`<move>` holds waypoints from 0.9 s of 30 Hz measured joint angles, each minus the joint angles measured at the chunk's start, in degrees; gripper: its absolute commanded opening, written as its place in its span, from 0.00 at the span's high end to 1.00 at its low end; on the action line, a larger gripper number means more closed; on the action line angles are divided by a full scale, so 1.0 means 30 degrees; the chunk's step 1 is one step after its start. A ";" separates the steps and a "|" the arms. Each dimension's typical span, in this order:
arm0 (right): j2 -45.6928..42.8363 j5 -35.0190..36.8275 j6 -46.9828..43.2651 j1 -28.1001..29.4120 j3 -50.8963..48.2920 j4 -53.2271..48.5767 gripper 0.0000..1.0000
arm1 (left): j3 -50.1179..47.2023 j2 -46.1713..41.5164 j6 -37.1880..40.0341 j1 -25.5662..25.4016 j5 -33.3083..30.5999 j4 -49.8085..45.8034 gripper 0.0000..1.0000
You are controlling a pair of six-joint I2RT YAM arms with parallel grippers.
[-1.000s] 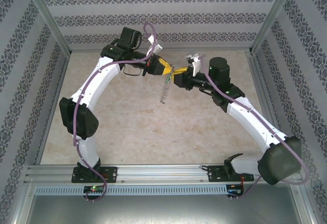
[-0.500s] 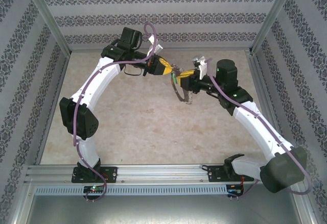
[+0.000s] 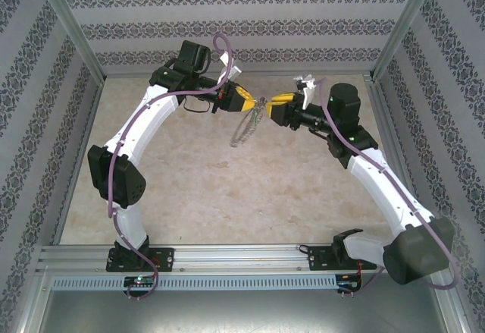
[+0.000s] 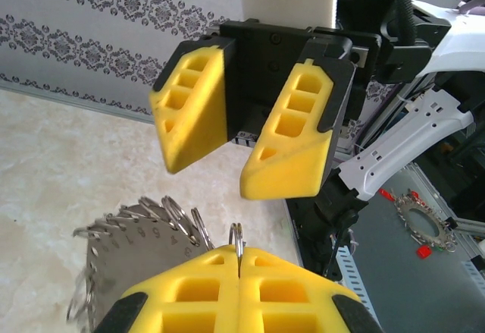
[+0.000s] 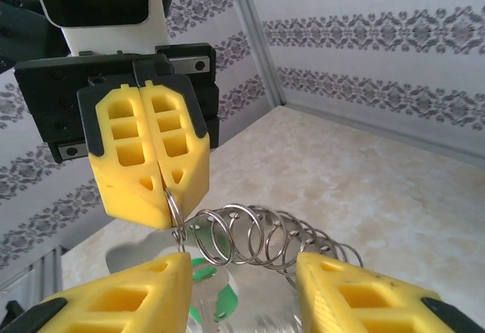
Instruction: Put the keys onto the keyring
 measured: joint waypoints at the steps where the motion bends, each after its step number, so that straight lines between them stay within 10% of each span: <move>1: 0.0226 -0.0321 0.0087 0.0000 0.0080 0.0182 0.58 | -0.0007 0.0000 0.0000 0.0007 0.0000 0.0000 1.00; 27: 0.2849 -0.5166 0.1610 0.0000 0.1268 0.2616 0.71 | -0.0007 0.0000 0.0015 0.0000 0.0095 -0.0007 1.00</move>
